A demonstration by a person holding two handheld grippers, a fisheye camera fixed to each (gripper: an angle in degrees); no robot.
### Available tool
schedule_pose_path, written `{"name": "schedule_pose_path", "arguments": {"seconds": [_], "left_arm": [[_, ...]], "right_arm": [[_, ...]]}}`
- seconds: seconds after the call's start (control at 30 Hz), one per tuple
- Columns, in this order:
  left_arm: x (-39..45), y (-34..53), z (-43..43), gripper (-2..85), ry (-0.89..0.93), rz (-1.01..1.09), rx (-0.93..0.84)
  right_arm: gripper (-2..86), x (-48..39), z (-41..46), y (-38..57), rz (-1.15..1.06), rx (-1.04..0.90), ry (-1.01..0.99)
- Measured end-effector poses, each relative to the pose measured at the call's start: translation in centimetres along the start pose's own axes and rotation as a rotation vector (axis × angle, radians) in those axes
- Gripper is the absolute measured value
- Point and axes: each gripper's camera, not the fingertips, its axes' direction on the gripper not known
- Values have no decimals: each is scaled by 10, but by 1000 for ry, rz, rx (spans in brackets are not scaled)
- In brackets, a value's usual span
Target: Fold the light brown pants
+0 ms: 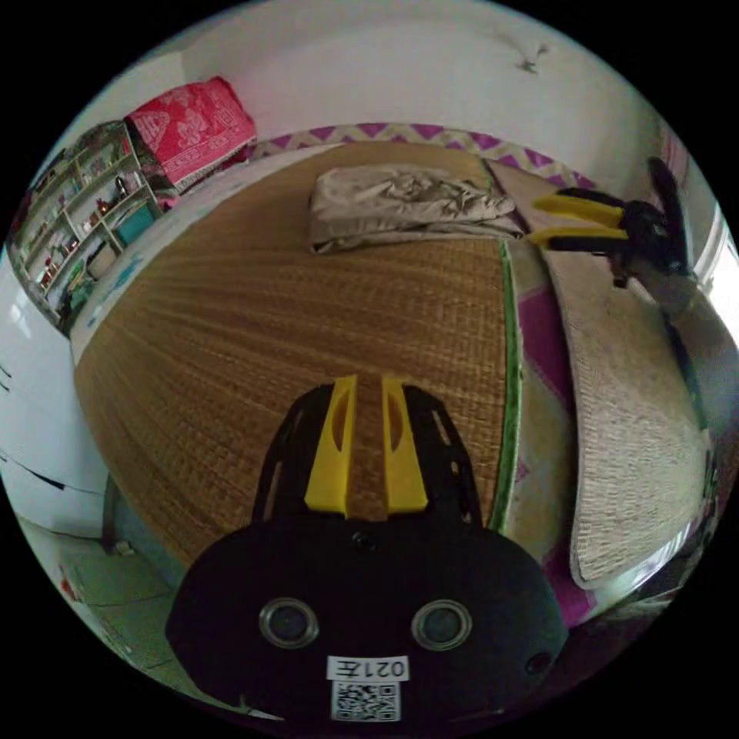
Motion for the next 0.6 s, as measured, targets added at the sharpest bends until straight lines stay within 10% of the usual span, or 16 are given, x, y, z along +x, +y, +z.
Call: {"name": "schedule_pose_path", "arguments": {"seconds": [0.6], "left_arm": [[29, 22, -9, -10, -201, 92, 2]], "right_arm": [[12, -45, 158, -175, -218, -179, 141]]}}
